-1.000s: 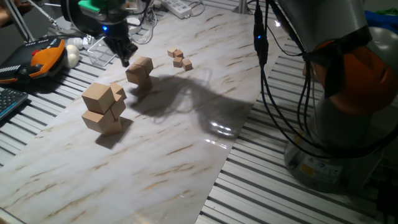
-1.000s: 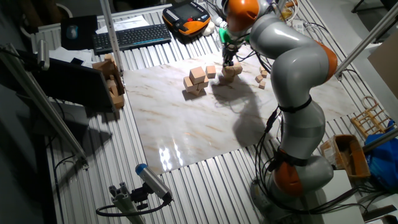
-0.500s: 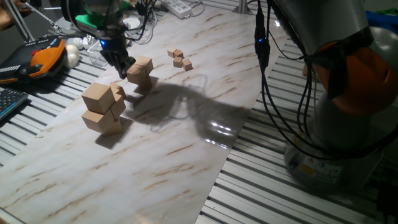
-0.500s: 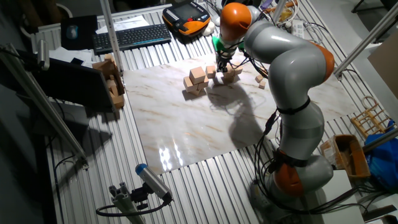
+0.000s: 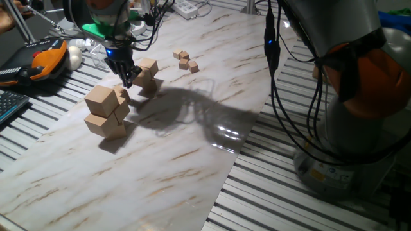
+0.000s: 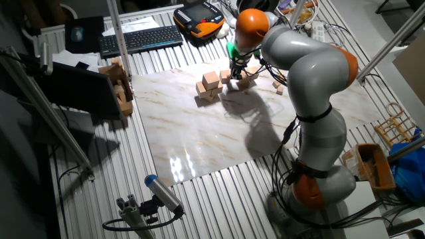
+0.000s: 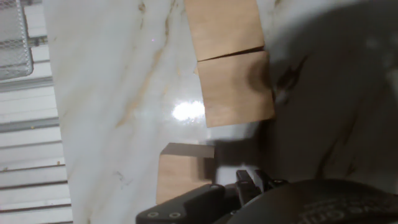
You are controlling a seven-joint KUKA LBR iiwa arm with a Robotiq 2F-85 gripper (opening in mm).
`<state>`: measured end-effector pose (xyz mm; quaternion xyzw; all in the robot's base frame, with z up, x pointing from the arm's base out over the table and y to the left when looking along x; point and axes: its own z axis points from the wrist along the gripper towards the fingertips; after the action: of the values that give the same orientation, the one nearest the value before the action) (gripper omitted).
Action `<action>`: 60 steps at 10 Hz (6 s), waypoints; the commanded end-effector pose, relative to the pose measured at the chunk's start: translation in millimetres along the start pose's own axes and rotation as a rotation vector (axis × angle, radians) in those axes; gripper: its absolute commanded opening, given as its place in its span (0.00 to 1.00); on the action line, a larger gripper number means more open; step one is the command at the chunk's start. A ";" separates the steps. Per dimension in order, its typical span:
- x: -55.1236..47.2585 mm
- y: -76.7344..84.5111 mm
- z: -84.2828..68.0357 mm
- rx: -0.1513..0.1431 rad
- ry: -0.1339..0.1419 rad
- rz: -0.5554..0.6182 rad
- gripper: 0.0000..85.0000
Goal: Stack the blocks into a cross shape
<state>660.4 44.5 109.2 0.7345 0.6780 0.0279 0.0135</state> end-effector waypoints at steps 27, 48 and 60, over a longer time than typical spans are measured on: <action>14.6 52.6 16.0 -0.021 -0.016 0.045 1.00; 8.0 51.0 66.8 0.033 -0.036 0.091 0.80; 16.7 44.6 -10.8 0.034 -0.023 -0.018 0.00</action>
<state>705.2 57.3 108.7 0.7281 0.6853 0.0080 0.0086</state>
